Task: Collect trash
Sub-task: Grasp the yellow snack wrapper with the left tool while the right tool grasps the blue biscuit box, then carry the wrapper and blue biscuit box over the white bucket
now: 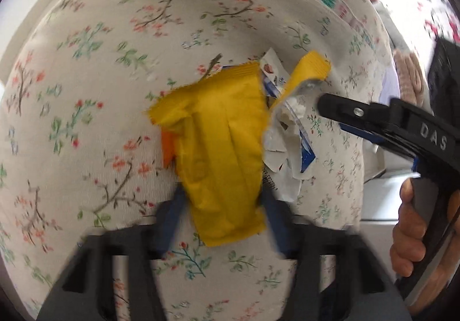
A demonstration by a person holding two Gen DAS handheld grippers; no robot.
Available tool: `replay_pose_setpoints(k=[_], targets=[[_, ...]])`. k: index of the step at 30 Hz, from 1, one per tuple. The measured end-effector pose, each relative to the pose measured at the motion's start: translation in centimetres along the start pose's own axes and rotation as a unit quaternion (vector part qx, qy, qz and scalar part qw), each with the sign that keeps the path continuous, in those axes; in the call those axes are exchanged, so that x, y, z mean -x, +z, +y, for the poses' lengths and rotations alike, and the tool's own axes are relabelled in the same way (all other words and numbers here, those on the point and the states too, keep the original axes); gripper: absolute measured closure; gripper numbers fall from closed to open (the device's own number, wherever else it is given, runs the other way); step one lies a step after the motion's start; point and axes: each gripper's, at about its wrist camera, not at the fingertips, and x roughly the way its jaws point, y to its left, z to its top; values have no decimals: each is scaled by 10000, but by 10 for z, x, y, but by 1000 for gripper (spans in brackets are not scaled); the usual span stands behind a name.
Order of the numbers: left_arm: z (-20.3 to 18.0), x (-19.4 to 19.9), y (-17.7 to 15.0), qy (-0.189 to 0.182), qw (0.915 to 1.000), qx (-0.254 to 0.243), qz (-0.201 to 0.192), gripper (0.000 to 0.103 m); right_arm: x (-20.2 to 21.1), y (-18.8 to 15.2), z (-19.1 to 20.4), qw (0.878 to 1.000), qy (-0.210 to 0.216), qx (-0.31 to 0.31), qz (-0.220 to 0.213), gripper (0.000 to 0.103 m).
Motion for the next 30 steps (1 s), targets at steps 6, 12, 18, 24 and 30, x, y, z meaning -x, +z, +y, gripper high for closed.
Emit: replay_pose_setpoints(k=[6,12,18,24,30], targets=[[12,8,-4,15,10000,-40,63,71,-15,-4,17,9987,273,337,258,30],[31,40,-13,-233,9997,65,54,72,-24,-12,25,9973,281,530,429,30],[48,70,-18,-321,9993,177,-13,72,-34,-16,23,9958,649,232,599,75],[68,96,-21,-289,9987,402,-120,72,2,-27,26,9972,675,171,270,83],[74,118,-20,-328,9982,433,-245,72,35,-40,29,9962,862,104,-113,83]])
